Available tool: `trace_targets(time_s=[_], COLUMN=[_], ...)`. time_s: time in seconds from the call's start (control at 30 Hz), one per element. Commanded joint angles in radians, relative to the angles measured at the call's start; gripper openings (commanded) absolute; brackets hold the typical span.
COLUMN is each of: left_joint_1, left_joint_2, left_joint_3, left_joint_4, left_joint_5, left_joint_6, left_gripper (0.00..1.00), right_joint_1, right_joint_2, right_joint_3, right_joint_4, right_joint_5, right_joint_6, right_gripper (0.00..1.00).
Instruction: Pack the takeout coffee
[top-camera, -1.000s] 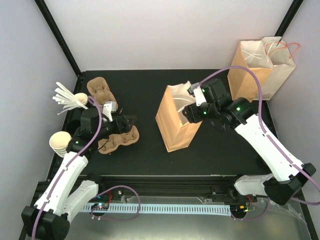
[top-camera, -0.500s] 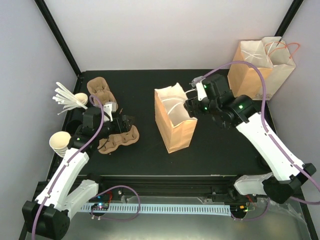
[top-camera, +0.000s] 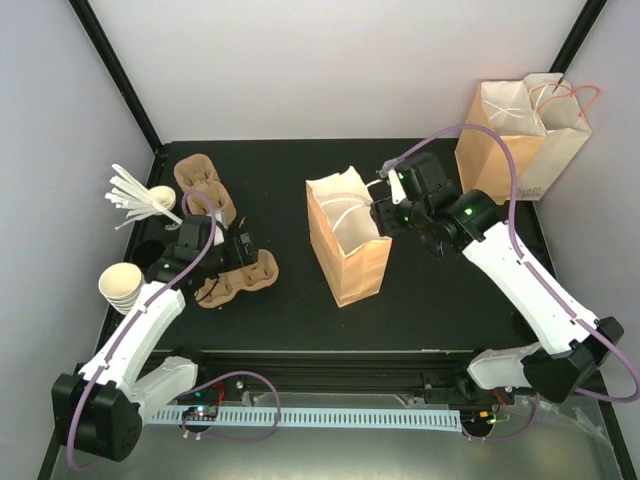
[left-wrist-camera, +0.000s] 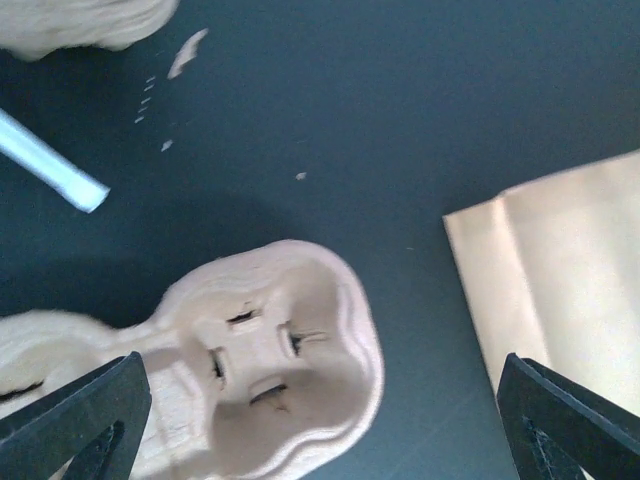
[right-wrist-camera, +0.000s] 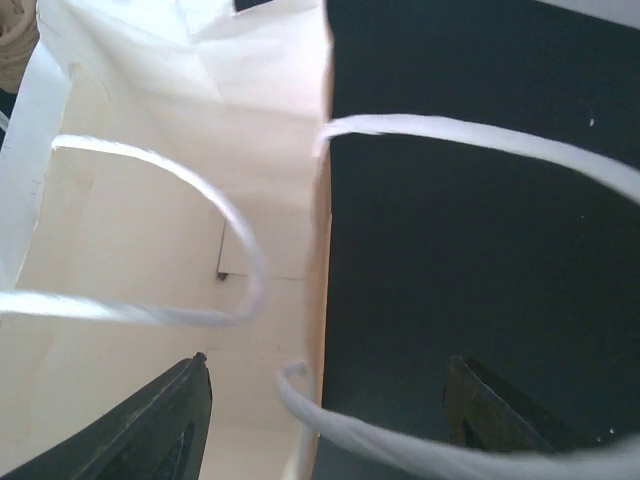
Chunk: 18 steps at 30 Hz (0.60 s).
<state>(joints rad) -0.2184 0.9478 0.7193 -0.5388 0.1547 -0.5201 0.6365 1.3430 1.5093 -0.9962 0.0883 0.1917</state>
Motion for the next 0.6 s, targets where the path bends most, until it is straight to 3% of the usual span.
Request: trace_targets(time_s=[0.0,0.4,0.57], left_joint_1=[-0.004,-0.002,-0.002], left_joint_2=[0.051,0.217,0.271], left_joint_3=[-0.006,-0.055,-0.062], left_joint_4=[-0.072,-0.019,-0.013], left_joint_5=[-0.150,-0.187,-0.217], left_joint_6=[-0.121,-0.177,-0.196], left_gripper=[0.97,0.98,0.89], right_joint_1=[0.000,-0.001,-0.001], right_joint_2=[-0.058,-0.202,-0.242], right_joint_3=[-0.013,-0.071,-0.103], right_joint_4=[0.044,0.142,0.184], right_joint_5=[0.033,0.045,0.039], right_joint_6=[-0.007,-0.019,-0.024], right_gripper=[0.67,0.69,0.70])
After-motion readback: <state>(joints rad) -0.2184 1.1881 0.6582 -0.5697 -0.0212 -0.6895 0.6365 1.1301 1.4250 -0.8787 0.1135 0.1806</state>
